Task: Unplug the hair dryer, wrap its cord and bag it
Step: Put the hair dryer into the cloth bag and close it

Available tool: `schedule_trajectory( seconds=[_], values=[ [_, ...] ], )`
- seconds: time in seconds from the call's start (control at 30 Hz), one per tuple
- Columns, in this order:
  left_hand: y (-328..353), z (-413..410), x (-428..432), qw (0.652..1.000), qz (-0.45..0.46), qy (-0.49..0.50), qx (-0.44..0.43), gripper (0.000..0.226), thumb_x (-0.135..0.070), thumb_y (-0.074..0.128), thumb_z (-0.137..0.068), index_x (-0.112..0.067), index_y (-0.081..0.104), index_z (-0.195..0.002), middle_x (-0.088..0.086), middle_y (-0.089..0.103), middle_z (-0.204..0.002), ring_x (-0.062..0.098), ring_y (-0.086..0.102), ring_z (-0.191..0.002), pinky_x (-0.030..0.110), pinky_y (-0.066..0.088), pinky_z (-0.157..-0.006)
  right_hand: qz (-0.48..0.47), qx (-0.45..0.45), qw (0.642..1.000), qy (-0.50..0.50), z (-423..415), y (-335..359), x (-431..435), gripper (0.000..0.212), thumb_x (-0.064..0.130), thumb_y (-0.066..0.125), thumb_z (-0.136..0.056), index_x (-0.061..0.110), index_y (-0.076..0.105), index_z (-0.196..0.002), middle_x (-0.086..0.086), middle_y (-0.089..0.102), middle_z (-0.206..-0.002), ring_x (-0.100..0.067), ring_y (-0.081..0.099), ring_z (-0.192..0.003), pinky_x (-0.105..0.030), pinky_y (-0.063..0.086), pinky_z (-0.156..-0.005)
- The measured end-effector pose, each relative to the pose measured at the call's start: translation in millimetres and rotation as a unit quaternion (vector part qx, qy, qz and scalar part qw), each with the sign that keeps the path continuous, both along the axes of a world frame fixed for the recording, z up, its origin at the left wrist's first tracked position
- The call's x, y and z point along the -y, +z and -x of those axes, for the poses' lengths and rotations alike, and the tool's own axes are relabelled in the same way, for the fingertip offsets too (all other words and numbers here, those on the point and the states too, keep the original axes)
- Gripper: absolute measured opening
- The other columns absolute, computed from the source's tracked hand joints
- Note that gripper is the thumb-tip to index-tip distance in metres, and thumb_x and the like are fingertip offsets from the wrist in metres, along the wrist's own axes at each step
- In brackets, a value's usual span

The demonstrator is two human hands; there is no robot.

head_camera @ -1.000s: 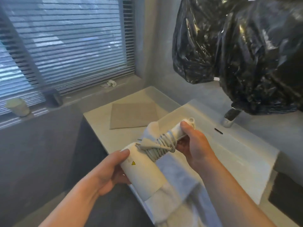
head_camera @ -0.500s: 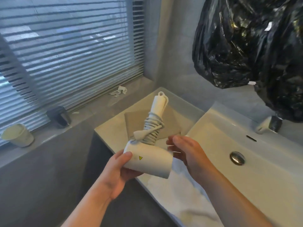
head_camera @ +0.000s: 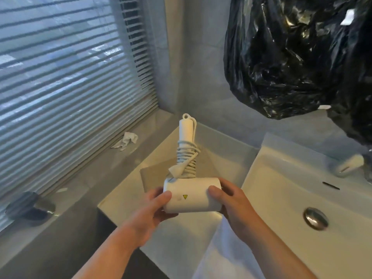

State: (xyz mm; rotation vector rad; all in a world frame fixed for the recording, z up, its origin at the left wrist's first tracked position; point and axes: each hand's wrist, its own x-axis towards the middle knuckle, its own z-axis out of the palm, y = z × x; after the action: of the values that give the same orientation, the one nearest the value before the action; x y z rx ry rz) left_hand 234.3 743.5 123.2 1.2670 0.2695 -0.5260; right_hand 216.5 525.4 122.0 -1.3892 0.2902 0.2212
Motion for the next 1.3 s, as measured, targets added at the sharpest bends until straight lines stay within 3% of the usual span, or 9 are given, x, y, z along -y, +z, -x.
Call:
schedule_trajectory(
  seconds=[0.2,0.3,0.43,0.63,0.67,0.73,0.83,1.17,1.3],
  values=[
    [-19.9,-63.7,26.4,0.999,-0.027,-0.009,-0.029,0.054,-0.017,0.080,-0.060,-0.002,0.062,-0.109,0.009,0.077,-0.091,0.023,0.072,-0.086,0.037,0.058,-0.074,-0.056,-0.038,0.991,-0.111,-50.7,-30.1,10.8,0.057,0.035,0.077,-0.060,0.018,0.066,-0.113,-0.006,0.072,-0.110,-0.023,0.068,-0.100,-0.042,0.056,-0.087],
    [-30.4,-78.9,50.7,0.999,0.018,0.010,-0.045,0.050,-0.007,0.078,-0.065,0.000,0.061,-0.112,0.010,0.077,-0.094,0.022,0.072,-0.085,0.034,0.060,-0.067,-0.167,-0.023,0.970,-0.174,-64.5,-32.9,6.9,0.028,0.022,0.070,-0.078,0.009,0.067,-0.104,-0.006,0.072,-0.097,-0.018,0.067,-0.088,-0.032,0.055,-0.074],
    [-41.2,-90.7,83.0,0.997,0.048,-0.038,-0.046,0.045,-0.011,0.079,-0.074,0.000,0.061,-0.113,0.009,0.077,-0.100,0.020,0.073,-0.092,0.030,0.060,-0.071,-0.266,-0.058,0.931,-0.245,-74.6,-30.1,11.1,0.043,0.024,0.066,-0.073,0.007,0.061,-0.113,-0.014,0.070,-0.107,-0.028,0.065,-0.100,-0.046,0.052,-0.085],
    [-81.1,-129.6,79.6,0.972,-0.144,-0.185,-0.031,0.016,-0.023,0.054,-0.099,-0.012,0.066,-0.102,0.007,0.070,-0.101,0.019,0.067,-0.087,0.039,0.054,-0.083,-0.204,-0.054,0.915,-0.342,-83.0,-40.3,36.0,0.027,0.019,0.069,-0.076,0.015,0.064,-0.102,-0.010,0.067,-0.101,-0.025,0.065,-0.091,-0.039,0.056,-0.071],
    [-95.1,-138.2,68.5,0.945,-0.247,-0.217,-0.001,0.023,-0.030,0.060,-0.095,-0.013,0.067,-0.109,0.009,0.067,-0.111,0.021,0.065,-0.093,0.037,0.053,-0.086,-0.189,-0.058,0.915,-0.353,-82.5,-42.5,34.0,0.022,0.018,0.067,-0.081,0.015,0.063,-0.102,-0.009,0.066,-0.100,-0.024,0.065,-0.091,-0.039,0.056,-0.071],
    [-122.9,-150.2,43.9,0.813,-0.474,-0.327,0.093,0.067,-0.055,0.067,-0.076,-0.017,0.060,-0.130,0.008,0.060,-0.128,0.025,0.061,-0.111,0.033,0.048,-0.095,-0.168,-0.066,0.911,-0.370,-80.4,-46.9,28.1,0.017,0.017,0.064,-0.083,0.017,0.063,-0.100,-0.007,0.067,-0.099,-0.022,0.066,-0.090,-0.040,0.055,-0.072],
    [-151.6,-153.1,14.5,0.657,-0.593,-0.426,0.189,0.091,-0.072,0.059,-0.063,-0.034,0.044,-0.144,0.005,0.043,-0.145,0.027,0.043,-0.131,0.035,0.037,-0.106,-0.156,-0.070,0.907,-0.386,-79.3,-50.8,13.5,0.028,0.023,0.067,-0.070,0.018,0.064,-0.097,-0.002,0.071,-0.090,-0.017,0.069,-0.082,-0.036,0.056,-0.067],
    [-184.1,-215.3,-18.6,0.565,-0.542,-0.526,0.331,0.058,-0.025,0.062,-0.090,-0.036,0.044,-0.144,-0.001,0.019,-0.164,0.019,0.015,-0.151,0.046,0.013,-0.120,-0.111,-0.090,0.882,-0.449,-63.8,-50.9,-10.3,0.021,0.020,0.062,-0.085,0.015,0.061,-0.105,-0.007,0.069,-0.100,-0.020,0.070,-0.085,-0.041,0.054,-0.075],
    [-176.4,-255.0,-10.5,0.483,-0.526,-0.595,0.369,0.061,-0.008,0.051,-0.092,-0.035,0.041,-0.146,-0.003,0.010,-0.166,0.017,0.005,-0.153,0.049,0.007,-0.120,-0.118,-0.079,0.873,-0.466,-49.6,-46.8,-12.8,0.037,0.027,0.067,-0.073,0.015,0.061,-0.108,-0.006,0.070,-0.098,-0.019,0.070,-0.085,-0.039,0.054,-0.075]
  ],
)
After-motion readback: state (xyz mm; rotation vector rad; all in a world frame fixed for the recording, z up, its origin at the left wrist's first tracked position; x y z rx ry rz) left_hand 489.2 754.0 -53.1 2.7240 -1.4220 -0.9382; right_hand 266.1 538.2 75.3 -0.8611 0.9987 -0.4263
